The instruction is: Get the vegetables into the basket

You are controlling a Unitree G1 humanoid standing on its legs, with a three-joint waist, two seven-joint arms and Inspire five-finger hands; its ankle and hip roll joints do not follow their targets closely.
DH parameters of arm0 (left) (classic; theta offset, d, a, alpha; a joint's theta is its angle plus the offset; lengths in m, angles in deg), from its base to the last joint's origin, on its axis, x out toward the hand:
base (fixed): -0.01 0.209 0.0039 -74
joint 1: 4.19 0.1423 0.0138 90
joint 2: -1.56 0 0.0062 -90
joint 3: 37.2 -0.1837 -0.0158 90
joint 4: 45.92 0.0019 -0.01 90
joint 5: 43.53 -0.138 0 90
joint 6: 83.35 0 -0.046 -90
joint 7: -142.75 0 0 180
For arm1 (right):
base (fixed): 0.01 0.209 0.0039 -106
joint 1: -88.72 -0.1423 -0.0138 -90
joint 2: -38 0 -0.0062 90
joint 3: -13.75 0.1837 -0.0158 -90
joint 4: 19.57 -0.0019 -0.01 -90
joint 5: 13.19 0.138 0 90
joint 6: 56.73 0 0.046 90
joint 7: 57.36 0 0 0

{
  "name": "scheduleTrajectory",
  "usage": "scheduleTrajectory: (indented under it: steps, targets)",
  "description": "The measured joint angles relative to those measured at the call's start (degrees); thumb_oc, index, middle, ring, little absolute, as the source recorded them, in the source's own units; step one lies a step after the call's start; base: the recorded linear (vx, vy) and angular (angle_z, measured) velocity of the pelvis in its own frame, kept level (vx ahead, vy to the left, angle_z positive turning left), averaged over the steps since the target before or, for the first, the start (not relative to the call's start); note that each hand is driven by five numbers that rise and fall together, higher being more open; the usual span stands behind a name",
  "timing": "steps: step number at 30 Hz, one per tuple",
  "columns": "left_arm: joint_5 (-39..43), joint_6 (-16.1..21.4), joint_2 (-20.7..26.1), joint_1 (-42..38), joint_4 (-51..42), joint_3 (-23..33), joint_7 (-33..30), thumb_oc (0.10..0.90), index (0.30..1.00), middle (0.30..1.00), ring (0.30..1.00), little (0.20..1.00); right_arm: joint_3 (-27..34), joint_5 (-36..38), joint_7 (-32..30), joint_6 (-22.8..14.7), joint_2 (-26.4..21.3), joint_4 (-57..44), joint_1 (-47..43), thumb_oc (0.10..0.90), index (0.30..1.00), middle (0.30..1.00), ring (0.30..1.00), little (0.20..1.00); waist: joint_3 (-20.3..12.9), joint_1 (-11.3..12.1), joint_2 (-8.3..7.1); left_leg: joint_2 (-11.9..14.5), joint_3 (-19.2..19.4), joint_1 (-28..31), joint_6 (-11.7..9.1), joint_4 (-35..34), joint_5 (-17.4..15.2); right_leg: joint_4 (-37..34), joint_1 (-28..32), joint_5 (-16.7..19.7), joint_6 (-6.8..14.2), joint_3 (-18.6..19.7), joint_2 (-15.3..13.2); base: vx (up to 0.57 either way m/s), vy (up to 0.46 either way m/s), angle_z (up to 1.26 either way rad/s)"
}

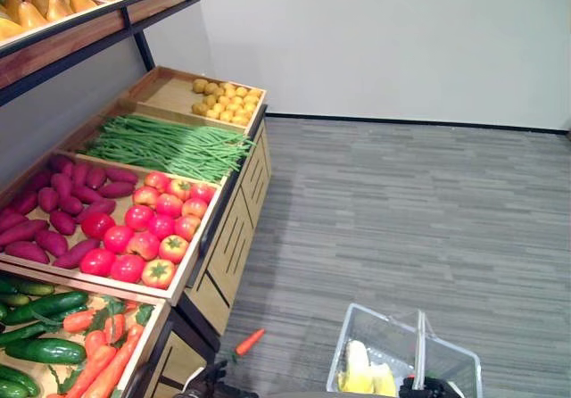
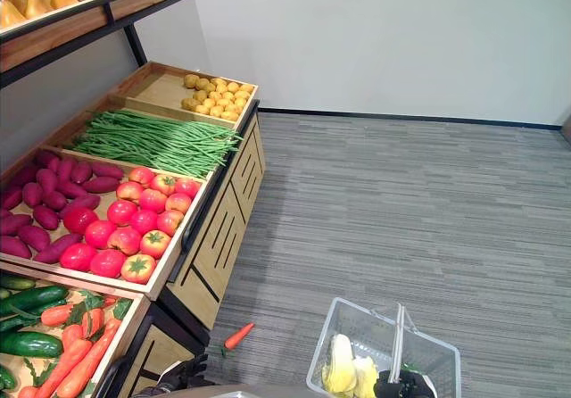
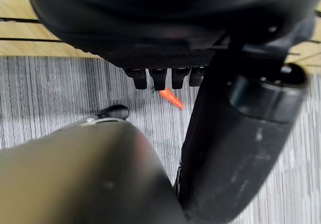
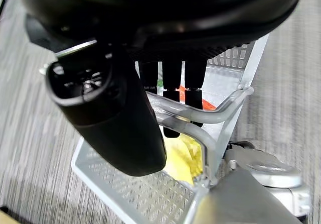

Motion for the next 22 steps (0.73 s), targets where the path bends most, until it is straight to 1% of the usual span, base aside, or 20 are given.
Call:
scheduleTrajectory:
  steps: [3,4,9,15,16,17,19,20,22]
  targets:
    - [0.5,-0.1,-0.7,-0.1,1.4,2.3,-1.7,0.900,1.000,1.000,1.000,1.000,-0.2,-0.1,0.5,0.3,0.5,2.8,0.1,0.900,1.000,1.000,1.000,1.000,0.0,0.1,0.02,0.2,0.0,0.0,-0.1,0.0,-0.1,0.0,0.0,-0.2,-0.2,-0.1,0.2,0.00,0.000,0.00]
    - [1.2,-0.2,-0.7,-0.1,1.5,2.2,-2.2,0.900,1.000,1.000,1.000,1.000,-0.4,-0.3,0.5,0.2,0.9,5.1,0.4,0.900,1.000,1.000,1.000,1.000,0.0,0.1,0.02,0.2,0.0,0.0,-0.1,0.0,-0.1,0.0,0.1,-0.2,-0.3,-0.1,0.2,0.00,0.000,0.00]
    - [1.4,-0.1,-0.6,-0.1,1.3,1.2,-2.8,0.900,1.000,1.000,1.000,1.000,-1.3,-1.8,1.9,1.8,2.1,9.2,0.7,0.900,1.000,1.000,1.000,1.000,0.0,0.1,0.06,0.4,0.0,0.2,-0.1,0.0,-0.1,0.0,0.3,-0.2,-0.3,-0.2,0.4,0.00,0.000,0.00]
    - [2.0,-0.3,-0.6,-0.1,1.8,1.2,-2.6,0.900,1.000,1.000,1.000,1.000,-1.3,-1.7,3.8,2.7,3.2,9.8,1.9,0.900,1.000,1.000,1.000,1.000,0.0,-0.1,0.09,0.5,0.0,0.8,-0.4,0.0,-0.4,0.0,0.8,-0.5,-0.6,-0.2,0.5,0.00,0.000,0.00]
    - [2.7,-0.7,-0.7,-0.3,2.2,1.2,-2.6,0.900,1.000,1.000,1.000,1.000,-1.1,-1.6,3.6,2.7,3.3,9.9,1.7,0.900,1.000,1.000,1.000,1.000,-0.2,0.0,0.40,0.5,0.0,0.7,-0.4,0.0,-0.4,0.0,0.8,-0.5,-0.7,-0.2,0.5,0.00,0.000,0.00]
    - [3.2,-1.0,-0.6,-0.3,2.2,1.1,-2.6,0.900,1.000,1.000,1.000,1.000,-2.1,-1.6,3.5,2.7,3.3,9.7,1.7,0.900,1.000,1.000,1.000,1.000,-0.1,0.0,0.23,0.5,0.0,0.8,-0.4,0.0,-0.4,0.0,0.8,-0.5,-0.7,-0.2,0.5,0.00,0.000,0.00]
    - [3.6,-1.2,-0.6,-0.4,2.2,1.0,-2.6,0.900,1.000,1.000,1.000,1.000,-3.4,-1.7,3.5,2.7,3.1,9.3,1.7,0.900,1.000,1.000,1.000,1.000,-0.4,0.0,0.59,0.6,0.1,0.8,-0.4,0.0,-0.4,0.0,0.8,-0.5,-0.7,-0.1,0.6,0.00,0.000,0.00]
    - [3.6,-1.2,-0.5,-0.4,2.2,0.1,-2.6,0.900,1.000,1.000,1.000,1.000,-4.4,-1.8,3.6,2.7,2.9,9.3,1.7,0.900,1.000,1.000,1.000,1.000,-0.5,0.0,0.45,0.6,0.2,0.8,-0.4,0.0,-0.4,0.0,0.7,-0.5,-0.7,-0.1,0.6,0.00,0.000,0.00]
    - [3.6,-1.2,-0.5,-0.4,2.2,-0.6,-2.7,0.900,1.000,1.000,1.000,1.000,-4.4,-1.8,3.6,2.8,2.8,9.4,1.7,0.900,1.000,1.000,1.000,1.000,-0.6,0.0,0.39,0.6,0.2,0.8,-0.4,0.0,-0.4,0.0,0.7,-0.5,-0.7,0.0,0.6,0.00,0.000,0.00]
